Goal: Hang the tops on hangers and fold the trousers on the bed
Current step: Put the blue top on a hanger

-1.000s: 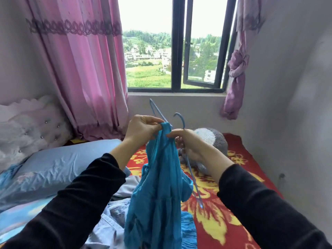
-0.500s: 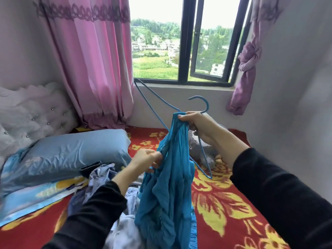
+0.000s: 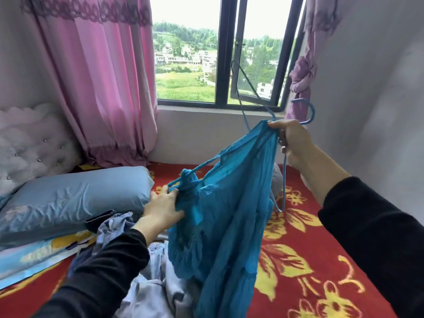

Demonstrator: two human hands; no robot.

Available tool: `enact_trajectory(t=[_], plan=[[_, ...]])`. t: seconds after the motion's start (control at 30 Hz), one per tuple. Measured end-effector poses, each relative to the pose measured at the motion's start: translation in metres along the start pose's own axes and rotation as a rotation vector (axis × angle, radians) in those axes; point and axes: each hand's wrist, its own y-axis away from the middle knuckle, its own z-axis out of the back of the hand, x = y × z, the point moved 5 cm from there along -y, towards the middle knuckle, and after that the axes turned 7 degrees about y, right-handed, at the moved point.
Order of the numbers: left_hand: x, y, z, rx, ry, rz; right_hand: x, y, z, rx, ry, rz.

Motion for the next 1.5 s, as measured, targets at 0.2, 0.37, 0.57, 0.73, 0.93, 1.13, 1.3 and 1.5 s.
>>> enact_trajectory(t=[0.2,0.37,0.57,0.73,0.93,1.13,1.3,1.5], plan=[[-0.021,-0.009,0.064,-0.239,0.088,-0.307,-0.009,0.0,0.031,-0.088,-0.077,-0.037],[-0.033,-0.01,0.083,-0.358,0.387,-0.252,-0.017,-0.001,0.042,-0.141,-0.194,-0.045],[-0.047,-0.011,0.07,-0.473,0.401,-0.127,-0.017,0.003,0.042,-0.124,-0.242,-0.03],[-0.05,-0.016,0.074,-0.684,0.65,-0.127,-0.006,0.006,0.039,-0.089,-0.256,-0.005],[-0.044,-0.031,0.071,-0.634,0.901,0.098,-0.004,0.004,0.035,-0.101,-0.172,0.016],[-0.069,-0.035,0.063,-0.161,1.883,0.281,-0.023,-0.005,0.049,-0.184,-0.018,0.102],[-0.093,-0.034,0.104,-0.052,1.864,0.198,-0.047,-0.015,0.062,-0.177,0.186,0.082],[-0.106,-0.033,0.12,-0.087,1.323,-0.262,-0.047,-0.004,0.087,-0.251,0.529,0.189]])
